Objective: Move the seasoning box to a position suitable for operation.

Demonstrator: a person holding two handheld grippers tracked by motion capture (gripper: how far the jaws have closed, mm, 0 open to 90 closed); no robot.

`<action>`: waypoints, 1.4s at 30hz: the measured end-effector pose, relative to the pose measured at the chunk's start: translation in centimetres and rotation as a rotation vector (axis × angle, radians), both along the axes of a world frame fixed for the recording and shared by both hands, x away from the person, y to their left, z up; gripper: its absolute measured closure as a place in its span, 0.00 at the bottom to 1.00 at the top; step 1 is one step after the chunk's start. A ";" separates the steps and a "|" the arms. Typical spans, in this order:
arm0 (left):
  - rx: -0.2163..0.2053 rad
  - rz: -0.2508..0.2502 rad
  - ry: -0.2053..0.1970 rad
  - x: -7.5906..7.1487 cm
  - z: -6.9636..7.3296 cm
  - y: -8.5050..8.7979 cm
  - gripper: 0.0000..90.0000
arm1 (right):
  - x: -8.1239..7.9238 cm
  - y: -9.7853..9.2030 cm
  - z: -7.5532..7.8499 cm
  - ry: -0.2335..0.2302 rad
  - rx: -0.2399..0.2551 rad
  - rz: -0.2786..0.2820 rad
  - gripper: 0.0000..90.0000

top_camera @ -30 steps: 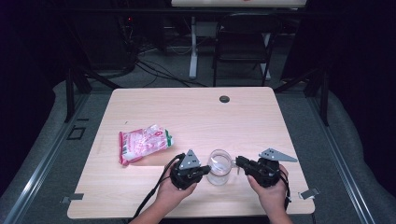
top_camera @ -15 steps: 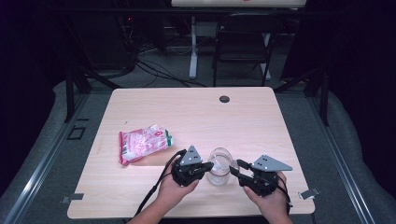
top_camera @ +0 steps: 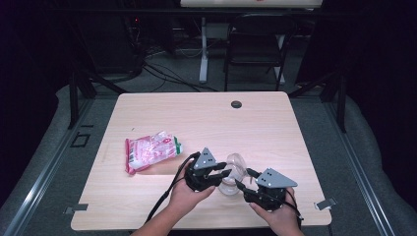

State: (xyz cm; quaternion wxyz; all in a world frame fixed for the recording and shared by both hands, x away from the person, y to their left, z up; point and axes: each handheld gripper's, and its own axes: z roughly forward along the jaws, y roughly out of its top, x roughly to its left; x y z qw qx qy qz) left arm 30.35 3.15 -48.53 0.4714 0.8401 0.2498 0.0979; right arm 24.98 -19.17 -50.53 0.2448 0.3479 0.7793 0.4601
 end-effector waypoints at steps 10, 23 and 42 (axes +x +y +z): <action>0.052 0.044 -0.009 0.7 -1.1 -0.1 0.67 | 0.0 -0.1 0.0 0.003 0.005 0.002 0.52; 0.073 0.073 0.035 1.4 -2.6 -0.1 0.68 | 0.2 -0.3 -0.1 0.012 0.021 0.000 0.53; 0.060 0.068 0.016 1.3 -2.8 0.1 0.68 | 0.4 -2.0 -0.3 0.029 0.052 -0.052 0.54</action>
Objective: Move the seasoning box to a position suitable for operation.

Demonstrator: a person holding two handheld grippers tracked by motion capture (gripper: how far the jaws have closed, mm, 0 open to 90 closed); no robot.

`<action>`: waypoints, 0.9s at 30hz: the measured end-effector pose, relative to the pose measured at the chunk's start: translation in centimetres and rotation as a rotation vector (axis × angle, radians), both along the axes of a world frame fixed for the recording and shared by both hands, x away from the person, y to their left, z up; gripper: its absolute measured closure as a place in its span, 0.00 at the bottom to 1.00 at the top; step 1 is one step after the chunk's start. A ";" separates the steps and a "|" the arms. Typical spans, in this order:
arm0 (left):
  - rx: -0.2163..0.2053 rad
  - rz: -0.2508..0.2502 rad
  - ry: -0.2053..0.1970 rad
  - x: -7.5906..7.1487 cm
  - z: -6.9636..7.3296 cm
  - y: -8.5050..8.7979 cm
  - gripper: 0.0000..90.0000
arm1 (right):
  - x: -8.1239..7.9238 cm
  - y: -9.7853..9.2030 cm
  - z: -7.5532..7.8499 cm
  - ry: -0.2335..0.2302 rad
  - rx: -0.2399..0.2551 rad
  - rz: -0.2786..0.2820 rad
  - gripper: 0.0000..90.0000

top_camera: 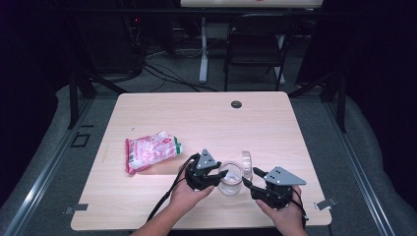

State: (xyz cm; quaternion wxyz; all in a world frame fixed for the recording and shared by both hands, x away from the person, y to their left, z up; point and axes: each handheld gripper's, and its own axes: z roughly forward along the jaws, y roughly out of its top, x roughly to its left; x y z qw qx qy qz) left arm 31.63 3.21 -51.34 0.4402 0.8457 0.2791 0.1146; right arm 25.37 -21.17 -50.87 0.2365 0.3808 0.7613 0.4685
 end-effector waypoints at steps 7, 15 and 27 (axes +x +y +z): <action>-0.006 0.000 0.000 0.0 0.0 0.0 0.68 | 0.1 -0.9 -0.1 0.019 0.026 -0.010 0.55; -0.006 0.002 0.002 0.0 0.0 0.0 0.68 | 0.2 -1.2 -0.2 0.031 0.037 -0.001 0.55; -0.022 0.025 -0.001 0.1 0.5 0.6 0.66 | 1.4 -1.4 -2.5 0.121 -0.045 0.012 0.65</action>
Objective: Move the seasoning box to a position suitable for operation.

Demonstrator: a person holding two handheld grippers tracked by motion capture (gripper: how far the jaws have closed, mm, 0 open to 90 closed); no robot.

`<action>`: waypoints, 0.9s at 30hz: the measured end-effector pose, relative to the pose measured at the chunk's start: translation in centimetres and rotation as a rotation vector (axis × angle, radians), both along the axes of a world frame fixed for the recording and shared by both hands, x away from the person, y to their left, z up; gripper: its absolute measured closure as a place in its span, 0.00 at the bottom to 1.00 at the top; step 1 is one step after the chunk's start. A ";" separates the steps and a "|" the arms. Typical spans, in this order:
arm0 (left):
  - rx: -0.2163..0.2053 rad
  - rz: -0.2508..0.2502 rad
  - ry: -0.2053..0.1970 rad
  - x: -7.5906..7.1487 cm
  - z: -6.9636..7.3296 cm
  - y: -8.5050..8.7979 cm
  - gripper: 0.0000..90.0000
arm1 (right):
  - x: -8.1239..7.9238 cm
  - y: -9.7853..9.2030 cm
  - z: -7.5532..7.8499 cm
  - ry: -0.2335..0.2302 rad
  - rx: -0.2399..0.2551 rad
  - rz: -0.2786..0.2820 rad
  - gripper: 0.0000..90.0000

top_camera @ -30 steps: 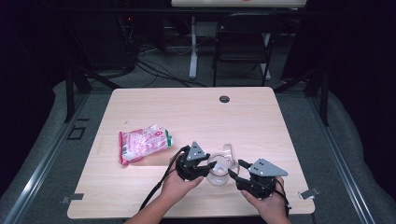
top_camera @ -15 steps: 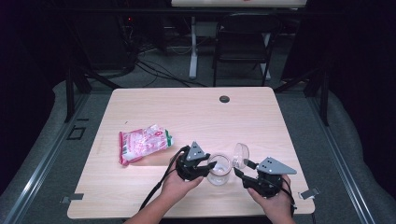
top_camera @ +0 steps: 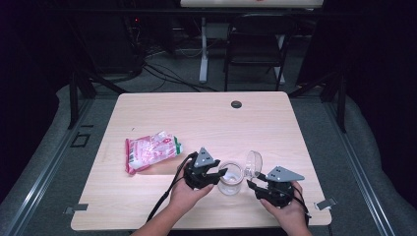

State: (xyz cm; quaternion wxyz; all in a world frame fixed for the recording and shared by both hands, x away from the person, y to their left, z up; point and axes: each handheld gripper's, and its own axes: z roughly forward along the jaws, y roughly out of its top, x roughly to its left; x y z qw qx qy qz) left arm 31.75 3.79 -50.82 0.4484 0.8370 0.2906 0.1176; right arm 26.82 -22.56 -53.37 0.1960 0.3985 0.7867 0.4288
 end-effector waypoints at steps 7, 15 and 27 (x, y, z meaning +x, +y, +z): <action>-0.003 0.015 -0.006 -0.1 0.3 1.1 0.66 | 0.8 -0.3 -0.7 0.062 0.045 -0.030 0.80; 0.010 0.036 -0.036 -0.8 0.7 3.6 0.66 | 1.7 -1.0 -0.9 0.089 0.111 -0.055 0.91; 0.015 0.169 -0.032 -1.4 -0.4 9.8 0.66 | 4.4 -1.4 -0.8 0.088 0.126 -0.081 0.94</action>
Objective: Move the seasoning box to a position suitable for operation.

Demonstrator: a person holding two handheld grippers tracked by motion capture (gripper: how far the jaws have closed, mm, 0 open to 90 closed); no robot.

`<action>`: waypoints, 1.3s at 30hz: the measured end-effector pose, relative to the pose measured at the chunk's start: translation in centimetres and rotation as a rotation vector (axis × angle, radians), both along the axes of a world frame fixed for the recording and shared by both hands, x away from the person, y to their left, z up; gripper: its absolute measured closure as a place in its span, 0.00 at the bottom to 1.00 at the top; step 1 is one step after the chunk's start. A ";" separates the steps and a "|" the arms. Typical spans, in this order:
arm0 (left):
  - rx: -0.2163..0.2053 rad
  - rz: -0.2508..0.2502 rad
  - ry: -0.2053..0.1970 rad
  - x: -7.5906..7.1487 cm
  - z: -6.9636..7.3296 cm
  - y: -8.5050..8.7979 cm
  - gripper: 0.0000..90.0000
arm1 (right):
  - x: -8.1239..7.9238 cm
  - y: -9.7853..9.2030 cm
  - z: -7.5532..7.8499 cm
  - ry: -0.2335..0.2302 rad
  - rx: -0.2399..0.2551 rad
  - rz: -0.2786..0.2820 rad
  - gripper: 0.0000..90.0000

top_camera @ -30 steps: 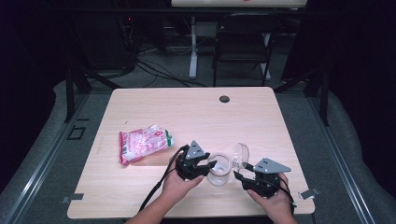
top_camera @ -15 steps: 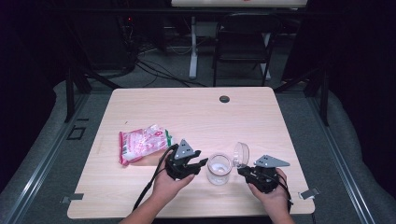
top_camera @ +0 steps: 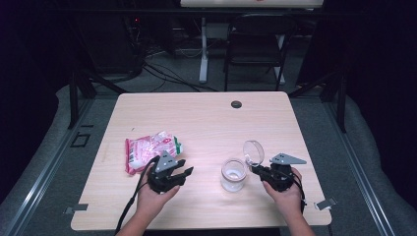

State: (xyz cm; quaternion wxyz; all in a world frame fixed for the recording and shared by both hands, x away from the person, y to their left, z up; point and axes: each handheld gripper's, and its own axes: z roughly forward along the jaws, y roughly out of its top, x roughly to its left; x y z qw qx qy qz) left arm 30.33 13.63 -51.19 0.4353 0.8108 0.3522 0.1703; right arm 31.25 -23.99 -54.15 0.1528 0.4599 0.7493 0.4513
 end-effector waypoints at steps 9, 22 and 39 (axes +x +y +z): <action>0.017 0.123 -0.007 -0.9 -0.8 4.4 0.64 | 2.1 0.4 0.1 0.012 0.005 0.008 0.94; 0.068 0.177 -0.020 -0.7 -1.6 5.8 0.57 | 2.5 0.2 0.1 0.006 0.047 0.009 0.86; 0.097 0.143 -0.035 3.1 -2.0 2.6 0.57 | -1.9 -2.6 0.5 -0.039 0.053 -0.049 0.79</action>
